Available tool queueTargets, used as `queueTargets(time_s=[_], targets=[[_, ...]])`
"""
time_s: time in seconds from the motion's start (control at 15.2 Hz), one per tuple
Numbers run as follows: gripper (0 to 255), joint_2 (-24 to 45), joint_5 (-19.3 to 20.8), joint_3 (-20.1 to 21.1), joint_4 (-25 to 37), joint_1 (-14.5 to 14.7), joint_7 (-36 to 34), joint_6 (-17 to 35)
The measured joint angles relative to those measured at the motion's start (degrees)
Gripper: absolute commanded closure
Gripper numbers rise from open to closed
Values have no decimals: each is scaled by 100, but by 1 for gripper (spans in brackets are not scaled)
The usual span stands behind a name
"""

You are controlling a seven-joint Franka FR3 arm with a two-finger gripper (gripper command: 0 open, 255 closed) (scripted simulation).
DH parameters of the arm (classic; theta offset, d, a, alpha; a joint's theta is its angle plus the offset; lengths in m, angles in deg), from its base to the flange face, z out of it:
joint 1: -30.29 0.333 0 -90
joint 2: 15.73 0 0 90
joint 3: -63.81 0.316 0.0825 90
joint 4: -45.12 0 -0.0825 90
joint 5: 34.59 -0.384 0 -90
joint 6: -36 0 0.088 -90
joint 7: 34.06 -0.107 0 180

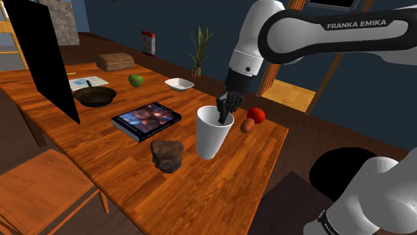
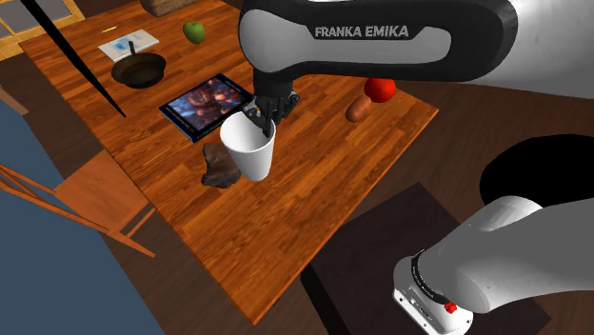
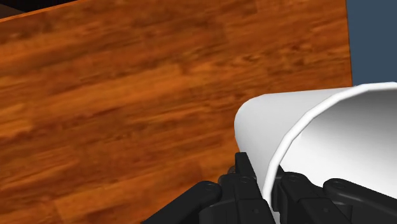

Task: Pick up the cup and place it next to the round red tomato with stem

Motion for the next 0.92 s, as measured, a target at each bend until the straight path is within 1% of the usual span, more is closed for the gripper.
queueTargets(time_s=[0.92], targets=[[255, 16, 79, -69, 1062, -37, -143, -1039]])
